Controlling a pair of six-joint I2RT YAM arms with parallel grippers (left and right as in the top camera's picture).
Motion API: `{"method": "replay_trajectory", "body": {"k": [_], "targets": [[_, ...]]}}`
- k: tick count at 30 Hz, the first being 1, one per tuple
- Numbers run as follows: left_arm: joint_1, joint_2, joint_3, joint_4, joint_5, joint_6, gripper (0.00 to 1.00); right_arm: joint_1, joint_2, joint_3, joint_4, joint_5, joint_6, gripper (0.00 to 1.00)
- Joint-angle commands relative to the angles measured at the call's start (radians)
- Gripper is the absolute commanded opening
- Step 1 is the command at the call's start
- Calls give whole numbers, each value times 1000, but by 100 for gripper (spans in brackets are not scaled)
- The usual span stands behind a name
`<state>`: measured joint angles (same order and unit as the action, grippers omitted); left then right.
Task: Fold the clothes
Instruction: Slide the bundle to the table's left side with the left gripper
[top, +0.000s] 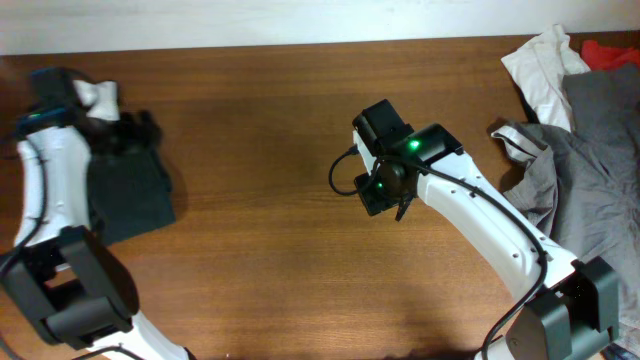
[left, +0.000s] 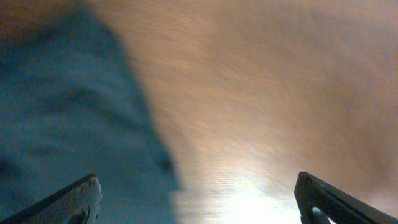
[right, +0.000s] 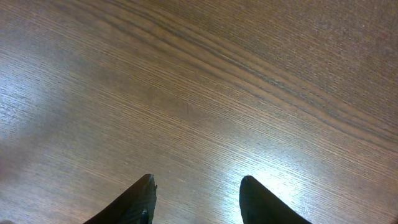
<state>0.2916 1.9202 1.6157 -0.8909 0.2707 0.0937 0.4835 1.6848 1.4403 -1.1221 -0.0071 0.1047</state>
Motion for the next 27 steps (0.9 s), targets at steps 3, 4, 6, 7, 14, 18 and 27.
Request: {"method": "replay_trajectory", "body": {"k": [3, 4, 6, 7, 14, 18, 27], "targets": [[-85, -5, -149, -11, 20, -3, 99, -8, -21, 19, -1, 15, 9, 48], [-93, -5, -184, -6, 9, -6, 99, -8, -21, 19, -1, 15, 9, 49], [-93, -5, -236, 0, -34, -42, 99, -8, -21, 19, -5, 16, 9, 48], [-89, -5, -261, 1, -60, -45, 99, -8, -21, 19, -6, 16, 9, 48], [-31, -5, -356, 51, -388, -133, 99, -8, -21, 19, -8, 16, 9, 48], [28, -6, -351, 76, -394, -133, 99, -8, -21, 19, -9, 16, 9, 48], [67, -11, -333, 74, -206, -130, 99, -8, -21, 19, -8, 16, 9, 48]]}}
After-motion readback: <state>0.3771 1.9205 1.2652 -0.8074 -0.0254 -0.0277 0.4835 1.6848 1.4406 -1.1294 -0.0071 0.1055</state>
